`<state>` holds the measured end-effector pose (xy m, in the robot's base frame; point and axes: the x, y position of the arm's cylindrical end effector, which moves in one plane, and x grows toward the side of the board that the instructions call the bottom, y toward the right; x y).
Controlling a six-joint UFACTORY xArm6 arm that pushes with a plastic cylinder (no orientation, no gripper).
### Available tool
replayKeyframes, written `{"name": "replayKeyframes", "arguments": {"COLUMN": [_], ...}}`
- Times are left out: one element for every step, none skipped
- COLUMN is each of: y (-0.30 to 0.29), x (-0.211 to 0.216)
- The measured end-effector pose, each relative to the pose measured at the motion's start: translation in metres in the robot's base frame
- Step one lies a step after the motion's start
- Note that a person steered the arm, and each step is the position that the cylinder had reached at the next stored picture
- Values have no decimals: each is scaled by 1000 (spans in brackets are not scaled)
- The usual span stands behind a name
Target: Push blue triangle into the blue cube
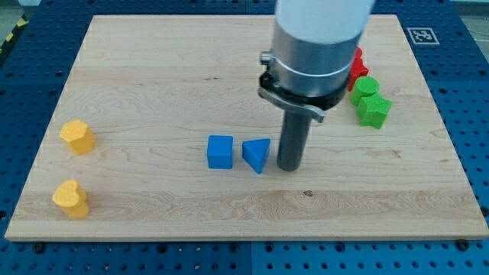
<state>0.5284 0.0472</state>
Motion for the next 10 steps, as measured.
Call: {"name": "replayKeyframes", "arguments": {"y": [-11, -24, -28, -34, -40, -48, -74, -104, -134, -166], "x": [0, 5, 8, 41, 67, 74, 74, 74, 75, 81]}}
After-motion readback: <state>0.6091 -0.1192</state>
